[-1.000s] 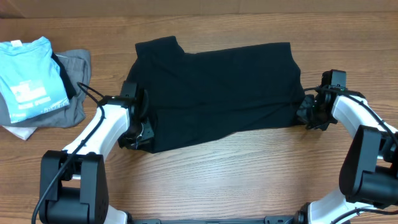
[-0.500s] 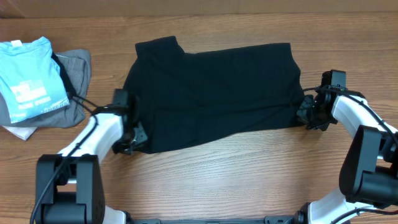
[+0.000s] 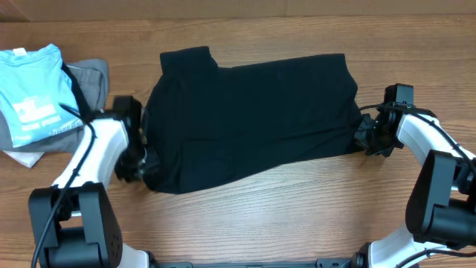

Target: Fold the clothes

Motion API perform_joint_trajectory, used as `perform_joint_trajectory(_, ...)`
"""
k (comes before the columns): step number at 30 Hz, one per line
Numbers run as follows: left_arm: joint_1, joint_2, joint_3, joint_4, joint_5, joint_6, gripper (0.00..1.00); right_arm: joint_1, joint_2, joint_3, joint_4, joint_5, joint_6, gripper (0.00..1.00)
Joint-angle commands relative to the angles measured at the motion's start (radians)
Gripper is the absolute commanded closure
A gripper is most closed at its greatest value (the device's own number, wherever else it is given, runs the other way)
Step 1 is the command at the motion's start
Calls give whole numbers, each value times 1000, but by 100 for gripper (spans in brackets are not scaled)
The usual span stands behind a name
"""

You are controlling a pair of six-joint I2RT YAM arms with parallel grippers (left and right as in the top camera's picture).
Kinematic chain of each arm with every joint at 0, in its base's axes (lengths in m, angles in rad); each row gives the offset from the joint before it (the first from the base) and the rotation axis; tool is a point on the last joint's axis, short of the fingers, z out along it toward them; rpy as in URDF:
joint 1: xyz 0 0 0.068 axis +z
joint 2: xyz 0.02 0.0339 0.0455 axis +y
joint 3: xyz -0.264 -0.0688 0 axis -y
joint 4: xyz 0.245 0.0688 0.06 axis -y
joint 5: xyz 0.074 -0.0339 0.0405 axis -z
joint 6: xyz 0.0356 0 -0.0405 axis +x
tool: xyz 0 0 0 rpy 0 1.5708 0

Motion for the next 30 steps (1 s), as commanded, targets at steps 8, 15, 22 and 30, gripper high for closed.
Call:
perform_joint_trajectory(8, -50, -78, 184, -179, 83, 87, 57, 4, 1, -2, -5, 10, 1, 75)
perform_joint_trajectory(15, -175, -77, 90, -164, 101, 127, 57, 4, 1, -2, -5, 10, 1, 75)
perform_joint_trajectory(22, -198, -76, -99, 18, 93, 117, 61, 4, 1, -2, -6, 10, 1, 75)
perform_joint_trajectory(30, -197, -75, -195, 198, 27, 94, 94, 4, 1, -2, -9, 10, 1, 76)
